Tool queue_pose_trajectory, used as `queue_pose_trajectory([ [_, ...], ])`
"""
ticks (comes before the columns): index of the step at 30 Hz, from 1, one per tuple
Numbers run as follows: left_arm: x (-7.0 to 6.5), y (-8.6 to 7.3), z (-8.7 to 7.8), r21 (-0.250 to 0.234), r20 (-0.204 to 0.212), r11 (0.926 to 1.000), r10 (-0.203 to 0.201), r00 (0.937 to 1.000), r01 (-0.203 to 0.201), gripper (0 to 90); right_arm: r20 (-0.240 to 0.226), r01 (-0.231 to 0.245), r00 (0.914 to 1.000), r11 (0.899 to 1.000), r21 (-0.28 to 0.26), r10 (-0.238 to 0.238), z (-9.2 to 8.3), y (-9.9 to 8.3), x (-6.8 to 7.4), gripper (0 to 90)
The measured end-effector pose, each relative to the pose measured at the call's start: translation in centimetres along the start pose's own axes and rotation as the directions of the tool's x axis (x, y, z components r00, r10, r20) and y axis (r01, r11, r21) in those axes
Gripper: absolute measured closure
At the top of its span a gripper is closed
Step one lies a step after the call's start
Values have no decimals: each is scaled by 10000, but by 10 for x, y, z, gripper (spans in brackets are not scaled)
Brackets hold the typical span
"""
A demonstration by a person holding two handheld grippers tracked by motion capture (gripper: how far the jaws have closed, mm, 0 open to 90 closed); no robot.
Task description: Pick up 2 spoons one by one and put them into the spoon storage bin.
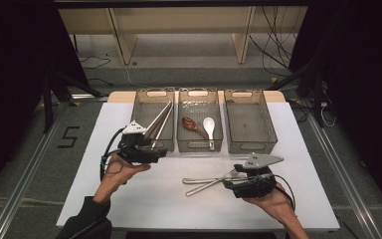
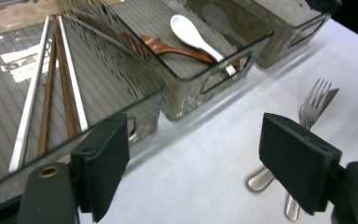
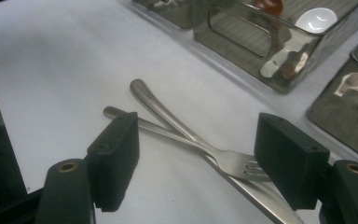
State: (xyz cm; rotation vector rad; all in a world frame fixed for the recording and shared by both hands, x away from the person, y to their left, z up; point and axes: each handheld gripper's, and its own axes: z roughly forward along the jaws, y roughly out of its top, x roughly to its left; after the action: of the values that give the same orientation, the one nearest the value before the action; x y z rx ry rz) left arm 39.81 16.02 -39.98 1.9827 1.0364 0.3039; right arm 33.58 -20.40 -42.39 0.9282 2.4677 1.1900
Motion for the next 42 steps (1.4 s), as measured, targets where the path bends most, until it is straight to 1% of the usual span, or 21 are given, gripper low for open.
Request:
queue_pose_trajectory([
  [4,-2,-11,-3,-112,148,9999,86,9999,-84,228,-137,214,9997,9996,175,-211,6,3,1,318],
  [7,-2,-22,-5,-154,184,9999,-11,9998,14,220,-209,402,9990,9986,345,-395,11,5,3,318],
  [9,-2,-28,-7,-186,179,9998,-4,9998,7,218,-312,598,9978,9970,499,-583,15,6,5,318],
  [11,-3,-34,-9,-288,178,9996,-47,9998,52,217,-382,725,9968,9955,616,-702,18,7,6,318],
  [14,-4,-41,-13,-384,196,9993,-5,9998,13,216,-431,887,9954,9929,791,-855,24,8,6,318],
  [16,-4,-48,-17,-577,190,9983,-77,9998,88,213,-494,960,9945,9914,888,-919,28,8,6,318],
  [18,-5,-52,-19,-673,211,9977,-110,9997,124,209,-555,1065,9933,9892,1003,-1013,31,9,7,318],
  [20,-5,-55,-21,-688,215,9976,-91,9997,105,206,-599,1169,9920,9872,1086,-1109,35,11,8,318],
  [21,-6,-56,-21,-782,219,9968,-128,9997,145,205,-612,1204,9916,9865,1113,-1141,37,11,8,319],
  [22,-6,-57,-22,-752,242,9971,-114,9996,132,205,-656,1266,9907,9852,1159,-1196,38,12,8,319],
  [25,-9,-59,-24,-860,203,9962,-97,9997,114,200,-706,1415,9886,9813,1308,-1331,44,13,9,319],
  [28,-11,-61,-26,-950,247,9954,-99,9996,122,199,-722,1554,9866,9773,1441,-1462,48,14,10,320],
  [31,-12,-64,-27,-911,232,9958,-46,9997,67,197,-727,1710,9842,9726,1577,-1613,52,15,10,321],
  [32,-13,-65,-27,-916,226,9958,-73,9997,93,196,-739,1691,9845,9727,1588,-1591,53,15,10,322],
  [34,-14,-67,-27,-875,253,9961,-68,9997,90,195,-725,1764,9834,9699,1680,-1663,54,15,9,323],
  [37,-14,-70,-26,-852,221,9964,74,9997,-55,192,-747,1827,9823,9663,1814,-1717,57,15,8,324],
  [41,-12,-73,-26,-855,220,9963,-86,9997,104,190,-751,1931,9805,9599,2034,-1813,60,14,7,324],
  [42,-12,-74,-27,-881,199,9961,-68,9998,85,190,-733,1948,9803,9585,2080,-1833,61,14,6,324],
])
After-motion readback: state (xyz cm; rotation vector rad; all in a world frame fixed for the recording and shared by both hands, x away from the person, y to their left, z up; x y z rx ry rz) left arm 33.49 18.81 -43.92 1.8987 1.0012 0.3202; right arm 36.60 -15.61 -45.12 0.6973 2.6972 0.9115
